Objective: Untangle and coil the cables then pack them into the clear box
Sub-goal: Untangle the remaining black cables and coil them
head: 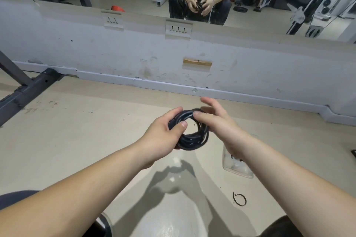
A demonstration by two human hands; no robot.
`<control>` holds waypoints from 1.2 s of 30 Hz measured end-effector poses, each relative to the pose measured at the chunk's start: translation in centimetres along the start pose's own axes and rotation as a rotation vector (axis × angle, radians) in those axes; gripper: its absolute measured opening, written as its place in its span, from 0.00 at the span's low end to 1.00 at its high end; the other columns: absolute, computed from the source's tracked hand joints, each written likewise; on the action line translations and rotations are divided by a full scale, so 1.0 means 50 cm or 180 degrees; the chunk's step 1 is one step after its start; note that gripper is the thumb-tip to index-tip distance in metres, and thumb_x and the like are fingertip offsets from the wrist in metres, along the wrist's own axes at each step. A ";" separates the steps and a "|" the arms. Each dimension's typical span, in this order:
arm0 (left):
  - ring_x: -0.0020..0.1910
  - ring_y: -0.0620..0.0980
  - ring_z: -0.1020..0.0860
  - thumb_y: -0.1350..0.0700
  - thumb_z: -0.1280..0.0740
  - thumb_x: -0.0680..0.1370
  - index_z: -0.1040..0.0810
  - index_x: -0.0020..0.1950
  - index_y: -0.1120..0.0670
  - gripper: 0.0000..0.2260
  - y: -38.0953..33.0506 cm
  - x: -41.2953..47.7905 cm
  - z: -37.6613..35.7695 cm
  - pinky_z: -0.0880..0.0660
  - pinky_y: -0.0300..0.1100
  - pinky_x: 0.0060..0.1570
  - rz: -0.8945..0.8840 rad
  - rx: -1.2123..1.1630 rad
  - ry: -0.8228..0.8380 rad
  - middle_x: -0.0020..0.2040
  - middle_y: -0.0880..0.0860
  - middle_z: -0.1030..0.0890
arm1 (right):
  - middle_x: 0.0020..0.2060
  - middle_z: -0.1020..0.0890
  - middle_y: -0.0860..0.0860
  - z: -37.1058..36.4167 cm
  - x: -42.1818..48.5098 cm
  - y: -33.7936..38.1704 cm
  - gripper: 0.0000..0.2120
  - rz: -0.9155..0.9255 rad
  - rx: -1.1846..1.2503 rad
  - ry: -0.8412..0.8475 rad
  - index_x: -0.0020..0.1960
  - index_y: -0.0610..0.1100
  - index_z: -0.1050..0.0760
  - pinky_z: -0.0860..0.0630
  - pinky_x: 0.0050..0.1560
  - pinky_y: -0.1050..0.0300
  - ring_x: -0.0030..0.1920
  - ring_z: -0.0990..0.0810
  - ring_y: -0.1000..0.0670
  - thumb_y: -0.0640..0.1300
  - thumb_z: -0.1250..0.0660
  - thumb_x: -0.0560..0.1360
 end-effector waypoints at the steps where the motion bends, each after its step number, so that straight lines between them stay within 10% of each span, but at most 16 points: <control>1: 0.62 0.40 0.19 0.53 0.35 0.85 0.31 0.78 0.42 0.22 -0.004 -0.002 -0.008 0.20 0.42 0.61 -0.0082 0.0198 0.0193 0.66 0.41 0.19 | 0.62 0.19 0.54 -0.002 -0.002 0.007 0.26 0.0109 -0.0102 0.0292 0.68 0.58 0.24 0.25 0.67 0.50 0.61 0.19 0.51 0.61 0.27 0.72; 6: 0.63 0.31 0.23 0.57 0.36 0.85 0.26 0.74 0.43 0.18 -0.019 -0.014 -0.028 0.29 0.24 0.58 -0.0338 0.0602 0.0662 0.63 0.35 0.18 | 0.48 0.18 0.51 -0.007 -0.016 -0.012 0.26 -0.0060 -0.0438 0.0899 0.58 0.47 0.18 0.25 0.49 0.57 0.44 0.21 0.52 0.68 0.33 0.74; 14: 0.48 0.43 0.19 0.46 0.46 0.87 0.16 0.62 0.42 0.18 -0.012 -0.006 -0.024 0.21 0.42 0.53 0.0246 -0.0066 0.0304 0.49 0.47 0.16 | 0.33 0.25 0.56 -0.012 -0.016 -0.011 0.19 0.0097 -0.0336 0.0431 0.49 0.46 0.21 0.18 0.51 0.43 0.32 0.25 0.51 0.62 0.34 0.79; 18: 0.48 0.52 0.19 0.53 0.38 0.85 0.14 0.59 0.54 0.14 0.008 -0.024 -0.039 0.20 0.50 0.59 0.0785 -0.0960 0.0389 0.44 0.52 0.18 | 0.41 0.19 0.45 0.005 -0.032 0.016 0.16 0.0519 -0.0909 0.0190 0.51 0.48 0.21 0.18 0.53 0.40 0.38 0.22 0.51 0.61 0.34 0.80; 27: 0.63 0.61 0.20 0.55 0.28 0.79 0.17 0.53 0.55 0.06 -0.007 -0.121 -0.063 0.28 0.56 0.72 0.0938 -0.1312 0.1601 0.61 0.65 0.18 | 0.37 0.18 0.61 0.019 -0.146 0.058 0.09 0.0760 -0.0987 0.0588 0.48 0.56 0.22 0.22 0.42 0.55 0.38 0.20 0.52 0.60 0.35 0.80; 36: 0.45 0.55 0.18 0.57 0.25 0.77 0.24 0.53 0.56 0.10 -0.038 -0.157 -0.159 0.24 0.48 0.49 0.0443 -0.0102 0.1360 0.43 0.56 0.16 | 0.56 0.17 0.51 0.096 -0.273 -0.017 0.19 0.0324 -0.1481 0.0397 0.64 0.51 0.23 0.25 0.65 0.48 0.59 0.20 0.51 0.61 0.43 0.83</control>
Point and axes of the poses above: each hand's wrist, its own x-axis towards the middle knuckle, its own z-axis out of the back of the hand, y = z × x, the point moved 8 cm from there along x, towards the middle knuckle
